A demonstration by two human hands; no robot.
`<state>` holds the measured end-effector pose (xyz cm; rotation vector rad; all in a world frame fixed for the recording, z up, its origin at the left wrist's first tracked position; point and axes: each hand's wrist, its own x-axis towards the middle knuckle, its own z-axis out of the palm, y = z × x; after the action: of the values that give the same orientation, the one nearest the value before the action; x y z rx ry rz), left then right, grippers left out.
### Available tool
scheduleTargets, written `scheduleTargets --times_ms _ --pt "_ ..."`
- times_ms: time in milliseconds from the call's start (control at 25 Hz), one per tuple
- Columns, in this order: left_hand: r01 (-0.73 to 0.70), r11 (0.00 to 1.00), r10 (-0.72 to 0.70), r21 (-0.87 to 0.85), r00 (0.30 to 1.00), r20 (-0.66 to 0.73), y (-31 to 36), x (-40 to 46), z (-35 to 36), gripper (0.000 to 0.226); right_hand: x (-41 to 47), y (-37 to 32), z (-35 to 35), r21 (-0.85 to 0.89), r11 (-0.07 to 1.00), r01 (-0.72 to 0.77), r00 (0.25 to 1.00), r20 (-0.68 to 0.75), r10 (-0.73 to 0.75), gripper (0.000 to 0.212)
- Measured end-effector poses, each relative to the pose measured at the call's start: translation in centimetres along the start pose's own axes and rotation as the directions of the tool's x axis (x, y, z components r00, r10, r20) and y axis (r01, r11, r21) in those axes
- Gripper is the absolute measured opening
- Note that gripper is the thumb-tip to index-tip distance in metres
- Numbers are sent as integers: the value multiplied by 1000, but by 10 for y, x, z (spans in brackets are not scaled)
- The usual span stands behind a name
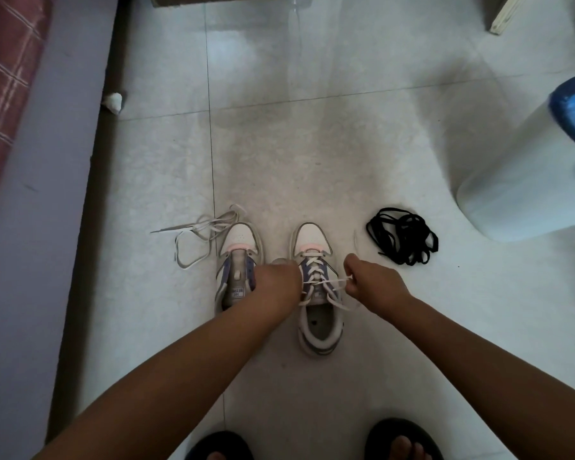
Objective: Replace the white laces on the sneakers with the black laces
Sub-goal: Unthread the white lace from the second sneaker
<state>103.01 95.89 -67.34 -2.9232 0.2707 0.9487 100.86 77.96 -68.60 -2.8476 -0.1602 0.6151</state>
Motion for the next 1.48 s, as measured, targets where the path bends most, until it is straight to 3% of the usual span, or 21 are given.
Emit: scheduleTargets --times_ms 40,120,160,200,280,400,560,640,760,840,880,920,1000,1040,1080,1160,1200,1240,1360,1440,1480 --pt "-6 1000 6 30 1000 -1 1 2 -1 33 2 0 1 -43 999 -26 1000 8 27 19" --pt "75 953 -46 -295 994 103 -1 9 -3 28 5 3 2 135 976 -172 983 85 162 18" --pt "182 796 -88 -577 978 187 -4 13 -5 18 6 6 1 361 893 -268 962 155 226 13" --pt "293 517 -99 -804 954 284 -7 13 -8 9 6 9 0 572 742 -350 936 230 265 12" --pt "338 38 -95 -940 938 333 -8 12 -8 13 3 9 0 804 394 -446 891 357 280 13" --pt "219 -130 -108 -967 966 233 -6 10 2 11 -1 0 7 865 -170 -473 851 498 166 14" --pt "158 -260 -69 -952 981 182 -6 5 10 13 2 0 4 907 -252 -337 917 377 132 17" --pt "171 -171 -78 -970 979 186 -8 3 14 8 3 4 0 880 -350 -322 910 389 141 22" --pt "59 409 -173 -911 985 -14 -13 4 16 14 2 13 2 873 -339 -352 883 430 189 23" --pt "-25 547 -230 -837 957 -179 -14 5 13 11 1 14 1 895 -243 -373 895 417 162 25" --pt "2 435 -302 -900 942 -144 -14 7 12 10 0 12 0 903 -190 -385 901 412 135 26" --pt "58 151 -368 -987 930 -2 -12 11 9 11 0 10 -1 908 -148 -392 904 410 120 26" --pt "203 -469 -240 -860 907 345 -7 12 5 21 2 5 -1 910 -147 -387 903 406 138 22" --pt "253 -522 -188 -814 897 399 -8 13 5 26 3 3 1 902 -201 -381 899 413 147 19" --pt "293 -386 -192 -875 902 387 -11 16 6 28 2 2 3 887 -268 -376 895 422 142 17" --pt "208 237 -264 -949 954 144 -21 18 0 25 0 3 8 861 -339 -378 895 434 104 19" --pt "123 504 -259 -855 966 -14 -29 19 -4 22 -2 5 10 858 -342 -382 896 435 91 21" --pt "60 660 -225 -749 967 -121 -38 19 -7 19 -4 7 11 858 -341 -384 895 437 91 23" --pt "-69 906 -76 -417 944 -322 -52 17 -12 19 -5 13 13 859 -357 -366 881 444 166 25" --pt "-141 900 -54 -413 903 -427 -55 15 -8 15 -2 16 13 889 -311 -335 867 420 266 24" --pt "-140 787 -176 -601 882 -437 -57 18 -8 13 -1 17 13 906 -274 -323 864 401 305 23"
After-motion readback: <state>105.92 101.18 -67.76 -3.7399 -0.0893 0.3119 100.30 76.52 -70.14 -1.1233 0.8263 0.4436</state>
